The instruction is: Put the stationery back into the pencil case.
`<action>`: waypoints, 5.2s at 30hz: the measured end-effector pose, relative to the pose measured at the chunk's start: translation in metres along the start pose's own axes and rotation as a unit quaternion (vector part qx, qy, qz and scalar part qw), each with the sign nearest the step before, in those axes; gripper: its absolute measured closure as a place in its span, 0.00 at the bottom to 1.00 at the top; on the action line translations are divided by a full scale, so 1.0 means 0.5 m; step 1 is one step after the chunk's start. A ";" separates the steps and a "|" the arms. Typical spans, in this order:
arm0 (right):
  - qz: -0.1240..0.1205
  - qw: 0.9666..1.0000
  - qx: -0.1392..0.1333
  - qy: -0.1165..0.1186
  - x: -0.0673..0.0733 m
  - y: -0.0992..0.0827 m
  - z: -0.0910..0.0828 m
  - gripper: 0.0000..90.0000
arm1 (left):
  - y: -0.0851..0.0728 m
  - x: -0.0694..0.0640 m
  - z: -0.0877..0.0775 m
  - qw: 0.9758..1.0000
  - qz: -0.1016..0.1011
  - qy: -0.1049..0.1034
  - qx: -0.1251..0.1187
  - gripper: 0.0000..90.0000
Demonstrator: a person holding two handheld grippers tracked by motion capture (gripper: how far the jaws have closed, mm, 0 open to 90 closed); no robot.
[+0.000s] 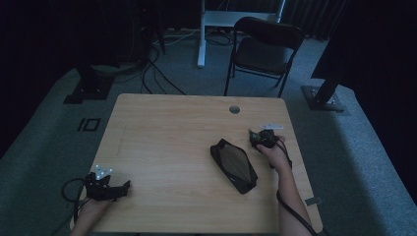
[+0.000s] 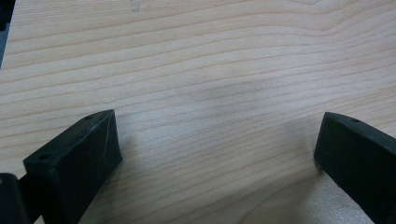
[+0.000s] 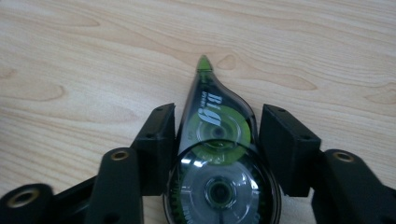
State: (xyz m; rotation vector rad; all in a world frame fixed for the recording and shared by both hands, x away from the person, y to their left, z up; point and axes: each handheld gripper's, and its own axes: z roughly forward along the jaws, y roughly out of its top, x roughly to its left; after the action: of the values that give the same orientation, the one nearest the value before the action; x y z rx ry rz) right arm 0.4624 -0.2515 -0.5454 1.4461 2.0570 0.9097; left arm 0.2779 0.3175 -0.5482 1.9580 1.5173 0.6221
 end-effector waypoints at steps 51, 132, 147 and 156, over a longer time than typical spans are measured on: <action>-0.012 0.998 -0.050 0.029 0.094 0.053 -0.227 0.55 | 0.000 -0.001 0.000 1.000 -0.002 0.002 0.001 0.01; -0.079 0.992 0.058 0.075 0.273 -0.004 -0.178 0.55 | 0.000 -0.001 0.000 1.000 -0.002 0.002 0.000 0.01; -0.094 0.990 0.086 0.068 0.282 -0.002 -0.158 0.55 | 0.000 -0.001 0.000 1.000 -0.002 0.002 0.000 0.01; -0.089 0.988 0.102 0.076 0.283 -0.003 -0.148 0.55 | 0.000 -0.001 0.000 1.000 -0.002 0.002 0.000 0.01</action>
State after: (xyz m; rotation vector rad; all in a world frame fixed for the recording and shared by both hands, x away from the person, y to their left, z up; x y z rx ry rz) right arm 0.3621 -0.1375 -0.4962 1.3001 2.4091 0.7767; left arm 0.2780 0.3171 -0.5482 1.9559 1.5226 0.6238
